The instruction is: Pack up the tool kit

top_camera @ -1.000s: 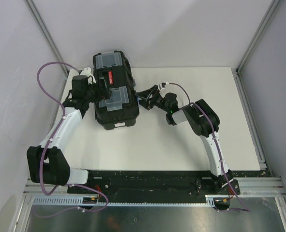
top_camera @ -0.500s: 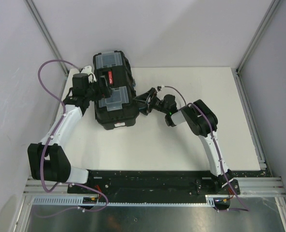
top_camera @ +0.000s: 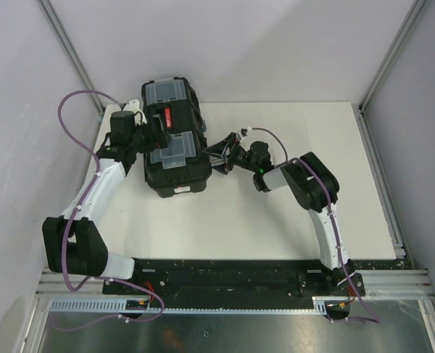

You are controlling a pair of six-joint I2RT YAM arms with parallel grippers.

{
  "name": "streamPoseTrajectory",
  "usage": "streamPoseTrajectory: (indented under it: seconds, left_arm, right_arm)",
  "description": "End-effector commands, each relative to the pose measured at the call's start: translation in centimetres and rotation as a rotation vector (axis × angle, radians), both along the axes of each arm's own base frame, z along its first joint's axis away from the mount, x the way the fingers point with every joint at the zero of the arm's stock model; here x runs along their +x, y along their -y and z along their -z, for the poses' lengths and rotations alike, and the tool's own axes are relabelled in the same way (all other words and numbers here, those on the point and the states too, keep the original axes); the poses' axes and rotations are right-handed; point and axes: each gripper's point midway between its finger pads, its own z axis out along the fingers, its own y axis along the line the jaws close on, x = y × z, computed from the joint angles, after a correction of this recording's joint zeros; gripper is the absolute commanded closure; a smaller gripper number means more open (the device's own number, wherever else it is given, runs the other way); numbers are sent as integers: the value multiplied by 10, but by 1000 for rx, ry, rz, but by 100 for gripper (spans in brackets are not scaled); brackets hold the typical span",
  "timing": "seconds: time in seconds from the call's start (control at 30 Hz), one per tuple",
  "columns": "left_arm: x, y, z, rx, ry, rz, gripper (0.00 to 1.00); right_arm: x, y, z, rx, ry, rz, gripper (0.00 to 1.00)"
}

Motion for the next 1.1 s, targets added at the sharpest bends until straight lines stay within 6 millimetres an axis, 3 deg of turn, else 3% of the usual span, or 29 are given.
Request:
streamPoseTrajectory:
  seconds: [0.0, 0.2, 0.37, 0.7, 1.07]
  left_arm:
    - [-56, 10, 99, 82, -358, 130, 1]
    - [-54, 10, 100, 88, -362, 131, 1]
    - [-54, 10, 102, 89, -367, 131, 2]
    - [-56, 6, 107, 103, -378, 115, 2]
    - [-57, 5, 109, 105, -384, 110, 3]
  right_arm:
    - [-6, 6, -50, 5, 202, 0, 1]
    - [-17, 8, -75, 100, 231, -42, 1]
    - [-18, 7, -84, 37, 253, -37, 1]
    - [-11, 15, -78, -207, 253, 26, 1]
    - [-16, -2, -74, -289, 269, -8, 1]
